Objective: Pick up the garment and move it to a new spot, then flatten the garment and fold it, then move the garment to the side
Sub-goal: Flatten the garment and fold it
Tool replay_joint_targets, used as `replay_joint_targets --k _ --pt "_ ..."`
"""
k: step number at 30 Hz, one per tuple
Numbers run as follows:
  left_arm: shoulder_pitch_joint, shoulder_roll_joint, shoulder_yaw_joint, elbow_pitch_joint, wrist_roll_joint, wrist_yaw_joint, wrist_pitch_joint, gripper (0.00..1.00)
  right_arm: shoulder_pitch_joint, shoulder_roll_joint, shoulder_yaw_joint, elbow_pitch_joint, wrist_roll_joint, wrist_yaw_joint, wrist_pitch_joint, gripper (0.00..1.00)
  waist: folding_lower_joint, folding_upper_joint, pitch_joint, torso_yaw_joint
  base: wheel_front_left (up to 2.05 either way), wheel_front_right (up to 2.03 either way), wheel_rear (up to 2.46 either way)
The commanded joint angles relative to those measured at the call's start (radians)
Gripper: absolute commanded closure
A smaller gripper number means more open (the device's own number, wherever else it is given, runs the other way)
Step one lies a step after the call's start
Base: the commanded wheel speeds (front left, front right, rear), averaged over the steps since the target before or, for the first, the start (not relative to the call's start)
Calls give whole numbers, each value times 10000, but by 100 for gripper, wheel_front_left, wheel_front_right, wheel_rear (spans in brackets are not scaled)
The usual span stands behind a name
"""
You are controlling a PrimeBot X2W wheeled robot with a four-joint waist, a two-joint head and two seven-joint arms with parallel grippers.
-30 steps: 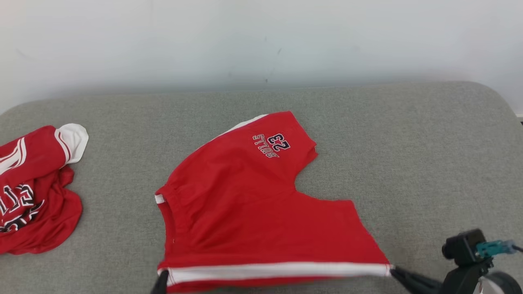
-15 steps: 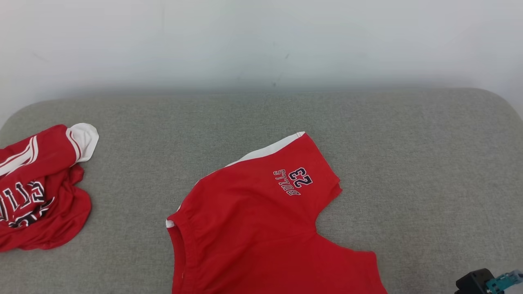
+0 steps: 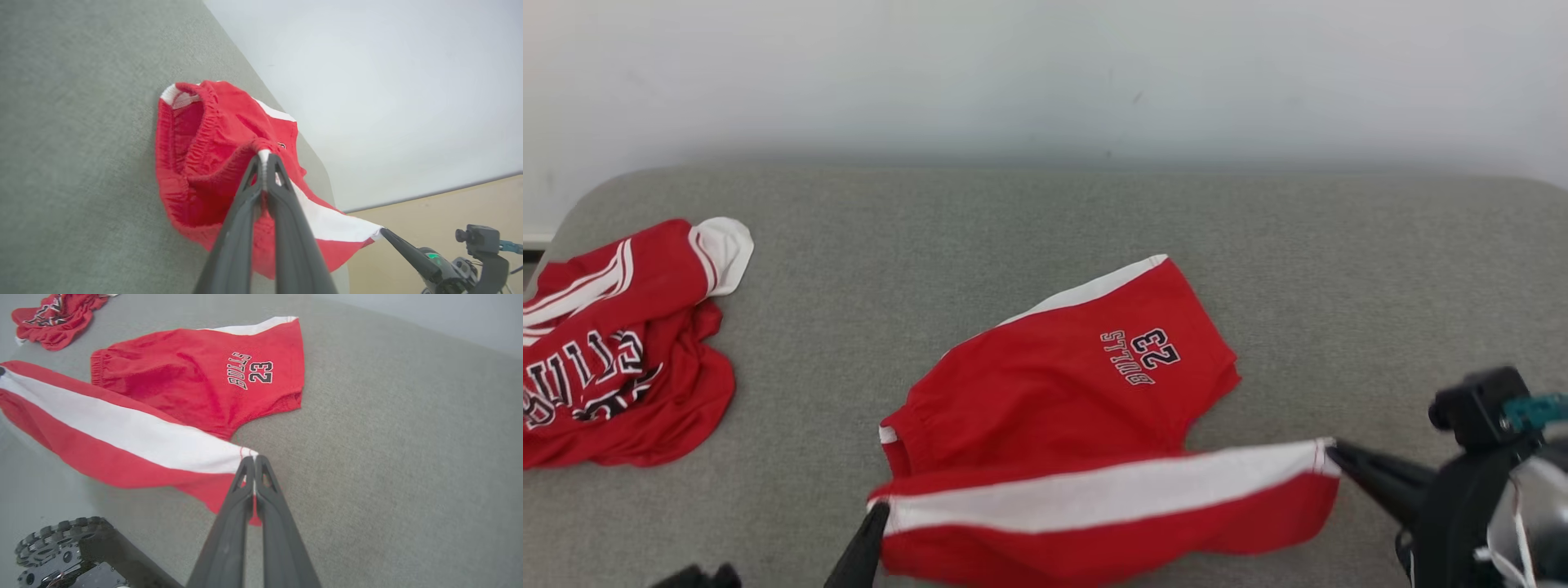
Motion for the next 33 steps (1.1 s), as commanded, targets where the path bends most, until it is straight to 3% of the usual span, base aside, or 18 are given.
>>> replay_joint_targets --k 1,7,13,21,33 --pt "-468 -158 12 236 214 60 -91 100 -583 -303 385 327 -180 -17 -395 100 0 0 184 199 0 0 0" --pt "-2173 -835 -312 1199 586 -21 58 100 -3167 -1335 2148 2111 -673 -17 -1646 100 0 0 709 656 0 0 0" --pt "-3865 -1628 -529 2424 1045 37 -104 100 -5998 -1756 3794 4305 -1403 -17 -3166 100 0 0 1455 1228 0 0 0" --pt "-5124 -2425 -731 3766 1273 -112 -316 100 -8499 -1730 5774 6575 -1400 -17 -4347 100 0 0 2077 1745 0 0 0" --pt "-6168 -3045 -565 5186 1297 -243 -864 100 -10416 -1512 7439 8887 -1032 -17 -5693 100 0 0 2513 2231 0 0 0"
